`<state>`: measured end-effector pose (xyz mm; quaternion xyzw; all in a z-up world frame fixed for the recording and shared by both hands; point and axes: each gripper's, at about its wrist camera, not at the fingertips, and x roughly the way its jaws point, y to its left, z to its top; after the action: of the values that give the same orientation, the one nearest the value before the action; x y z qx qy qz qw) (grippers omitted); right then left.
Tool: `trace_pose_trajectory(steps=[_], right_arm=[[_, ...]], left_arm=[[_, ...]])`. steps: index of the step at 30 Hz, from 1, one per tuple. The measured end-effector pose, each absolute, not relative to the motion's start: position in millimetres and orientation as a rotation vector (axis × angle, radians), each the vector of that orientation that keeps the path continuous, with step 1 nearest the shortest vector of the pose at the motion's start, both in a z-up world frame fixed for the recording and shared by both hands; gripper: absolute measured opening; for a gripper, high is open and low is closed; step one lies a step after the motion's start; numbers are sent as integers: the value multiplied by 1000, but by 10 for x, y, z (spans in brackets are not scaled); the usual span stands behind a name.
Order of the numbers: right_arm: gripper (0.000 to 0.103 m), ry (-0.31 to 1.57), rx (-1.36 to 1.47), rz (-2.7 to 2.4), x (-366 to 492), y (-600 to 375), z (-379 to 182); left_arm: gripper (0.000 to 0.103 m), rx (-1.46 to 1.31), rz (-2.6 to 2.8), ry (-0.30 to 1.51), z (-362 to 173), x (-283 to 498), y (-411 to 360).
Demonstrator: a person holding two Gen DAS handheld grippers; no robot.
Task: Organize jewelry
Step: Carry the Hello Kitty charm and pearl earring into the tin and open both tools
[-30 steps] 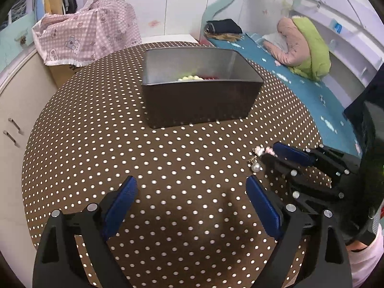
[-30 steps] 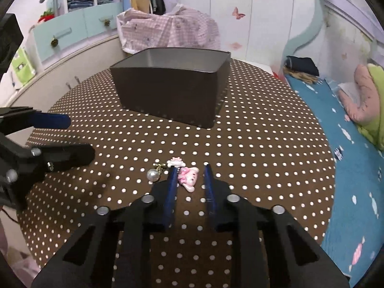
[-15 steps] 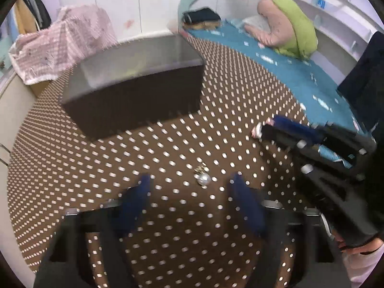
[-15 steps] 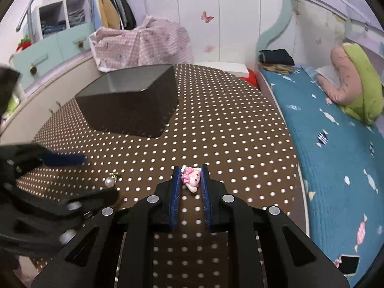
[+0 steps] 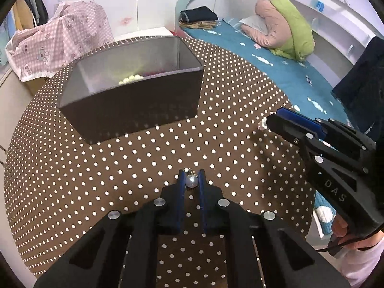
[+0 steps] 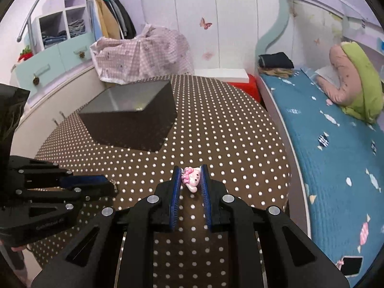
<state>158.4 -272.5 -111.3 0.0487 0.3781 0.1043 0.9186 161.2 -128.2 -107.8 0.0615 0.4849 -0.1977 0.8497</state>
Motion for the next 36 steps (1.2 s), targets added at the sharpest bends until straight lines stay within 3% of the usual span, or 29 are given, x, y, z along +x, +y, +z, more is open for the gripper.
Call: trace_pose_trajectory(steps=[22,36], right_arm=[[17,632,107,262,1988,-2281,-313],[18,658,114,294,2435,-1944,-245]], left_arm=[[9,97,-380,812,-146,1907,-880],[10,18,-303,818,-102,2316,-592]])
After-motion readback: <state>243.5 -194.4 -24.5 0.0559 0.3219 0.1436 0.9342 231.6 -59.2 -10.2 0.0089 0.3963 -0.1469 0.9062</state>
